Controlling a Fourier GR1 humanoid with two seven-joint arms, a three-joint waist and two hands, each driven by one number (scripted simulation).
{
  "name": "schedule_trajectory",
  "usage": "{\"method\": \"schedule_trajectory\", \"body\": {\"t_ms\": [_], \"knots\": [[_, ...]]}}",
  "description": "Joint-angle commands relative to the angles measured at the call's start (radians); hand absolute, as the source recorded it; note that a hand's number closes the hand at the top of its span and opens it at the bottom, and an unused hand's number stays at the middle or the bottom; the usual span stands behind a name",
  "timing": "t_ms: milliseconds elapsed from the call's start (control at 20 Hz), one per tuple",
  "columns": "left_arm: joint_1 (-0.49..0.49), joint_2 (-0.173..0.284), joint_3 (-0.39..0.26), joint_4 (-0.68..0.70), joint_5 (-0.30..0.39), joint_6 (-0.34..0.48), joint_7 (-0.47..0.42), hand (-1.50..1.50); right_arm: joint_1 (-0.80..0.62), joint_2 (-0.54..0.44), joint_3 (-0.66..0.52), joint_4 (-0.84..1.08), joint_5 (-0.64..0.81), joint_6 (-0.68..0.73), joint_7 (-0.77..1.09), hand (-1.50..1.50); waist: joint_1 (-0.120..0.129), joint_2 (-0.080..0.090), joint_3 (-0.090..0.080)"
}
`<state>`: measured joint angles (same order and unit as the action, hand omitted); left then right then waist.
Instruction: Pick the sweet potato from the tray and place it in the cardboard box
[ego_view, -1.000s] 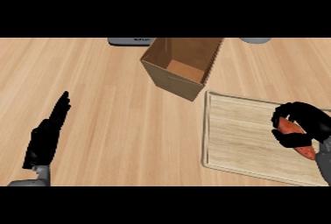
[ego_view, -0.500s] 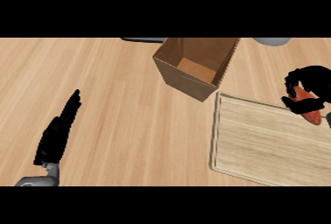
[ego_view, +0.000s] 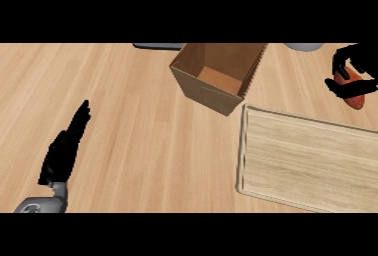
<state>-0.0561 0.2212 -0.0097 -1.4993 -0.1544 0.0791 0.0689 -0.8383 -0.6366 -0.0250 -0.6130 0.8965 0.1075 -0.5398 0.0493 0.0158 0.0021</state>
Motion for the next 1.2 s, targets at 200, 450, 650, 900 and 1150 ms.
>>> {"method": "schedule_trajectory", "body": {"t_ms": [200,450,650,900,1150], "knots": [[0.069,-0.018,-0.008,0.002,-0.017,0.017,-0.021,0.00,-0.126,0.031,-0.155,0.032,-0.239,0.205,-0.236,1.50,-0.028,-0.014,-0.001],[0.019,-0.011,0.002,-0.066,-0.018,0.020,0.069,0.00,-0.250,0.061,-0.179,0.025,-0.294,0.328,-0.183,1.50,-0.033,-0.017,-0.002],[0.098,-0.021,-0.004,-0.074,-0.036,0.029,0.018,0.00,-0.293,0.121,-0.161,-0.017,-0.308,0.356,-0.103,1.50,-0.036,-0.018,-0.003],[0.047,-0.012,0.025,-0.061,-0.013,0.003,0.044,0.00,-0.314,0.242,-0.132,-0.084,-0.310,0.317,0.044,1.50,-0.041,-0.017,-0.003],[0.026,-0.023,0.005,-0.091,-0.031,0.003,0.092,0.00,-0.375,0.323,-0.099,-0.052,-0.269,0.252,0.134,1.50,-0.030,-0.012,-0.002]]}}
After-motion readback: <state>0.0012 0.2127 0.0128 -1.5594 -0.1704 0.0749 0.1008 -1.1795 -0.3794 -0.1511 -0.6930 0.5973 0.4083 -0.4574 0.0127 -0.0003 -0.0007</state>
